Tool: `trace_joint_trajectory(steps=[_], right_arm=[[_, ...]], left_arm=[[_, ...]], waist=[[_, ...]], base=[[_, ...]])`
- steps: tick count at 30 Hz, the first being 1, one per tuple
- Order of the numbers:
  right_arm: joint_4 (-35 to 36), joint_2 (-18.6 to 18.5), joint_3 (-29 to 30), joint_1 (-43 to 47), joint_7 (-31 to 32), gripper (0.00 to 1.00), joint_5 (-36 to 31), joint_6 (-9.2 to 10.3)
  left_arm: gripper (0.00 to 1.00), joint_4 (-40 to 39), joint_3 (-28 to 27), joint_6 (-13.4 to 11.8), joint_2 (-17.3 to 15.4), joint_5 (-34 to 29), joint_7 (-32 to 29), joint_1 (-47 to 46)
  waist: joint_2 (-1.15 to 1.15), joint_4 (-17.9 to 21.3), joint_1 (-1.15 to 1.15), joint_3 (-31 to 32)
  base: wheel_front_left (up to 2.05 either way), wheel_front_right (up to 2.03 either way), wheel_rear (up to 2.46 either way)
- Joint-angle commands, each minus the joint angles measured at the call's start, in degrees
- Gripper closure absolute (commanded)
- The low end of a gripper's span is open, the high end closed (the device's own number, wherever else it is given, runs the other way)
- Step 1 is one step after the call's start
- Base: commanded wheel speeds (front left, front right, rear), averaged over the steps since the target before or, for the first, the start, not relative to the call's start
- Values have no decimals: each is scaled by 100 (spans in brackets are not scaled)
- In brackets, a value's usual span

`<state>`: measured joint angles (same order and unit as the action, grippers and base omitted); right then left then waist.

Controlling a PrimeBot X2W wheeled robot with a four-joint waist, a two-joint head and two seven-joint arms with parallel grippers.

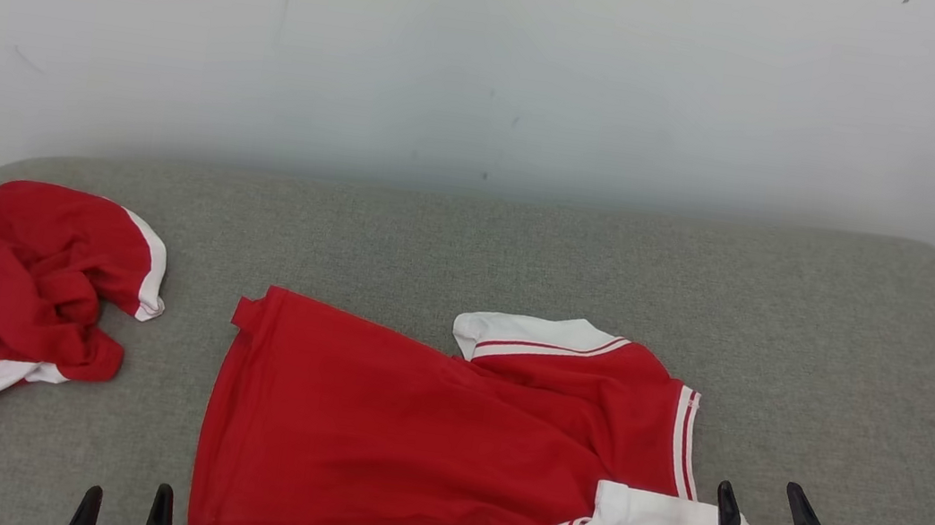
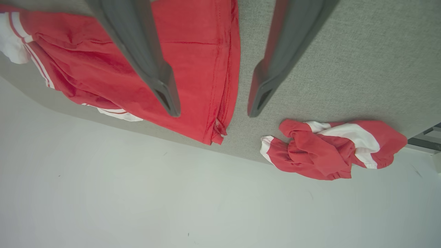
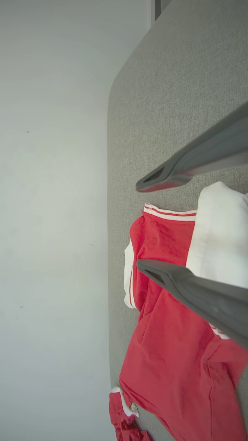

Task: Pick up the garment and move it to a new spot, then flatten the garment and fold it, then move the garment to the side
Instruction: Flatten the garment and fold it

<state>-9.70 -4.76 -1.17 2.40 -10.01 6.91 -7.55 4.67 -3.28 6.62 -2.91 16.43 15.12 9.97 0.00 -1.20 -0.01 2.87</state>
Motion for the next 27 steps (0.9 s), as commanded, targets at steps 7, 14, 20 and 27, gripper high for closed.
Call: trace_joint_trajectory(steps=[7,14,20,27], right_arm=[[82,-116,-105,100,165,0,135,14],[147,-155,-144,120,231,0,215,14],[173,-156,-139,119,279,0,208,15],[131,-110,-111,64,319,0,208,14]], left_arm=[[0,194,-60,-12,2,-64,3,-34],[0,257,-54,-45,2,16,3,81],[0,269,-26,-35,2,23,3,76],[0,343,-6,-10,3,-57,3,50]], waist=[[0,7,1,141],[0,47,1,151],[0,54,1,124],[0,46,1,77]], base=[[0,0,0],[0,0,0],[0,0,0],[0,0,0]])
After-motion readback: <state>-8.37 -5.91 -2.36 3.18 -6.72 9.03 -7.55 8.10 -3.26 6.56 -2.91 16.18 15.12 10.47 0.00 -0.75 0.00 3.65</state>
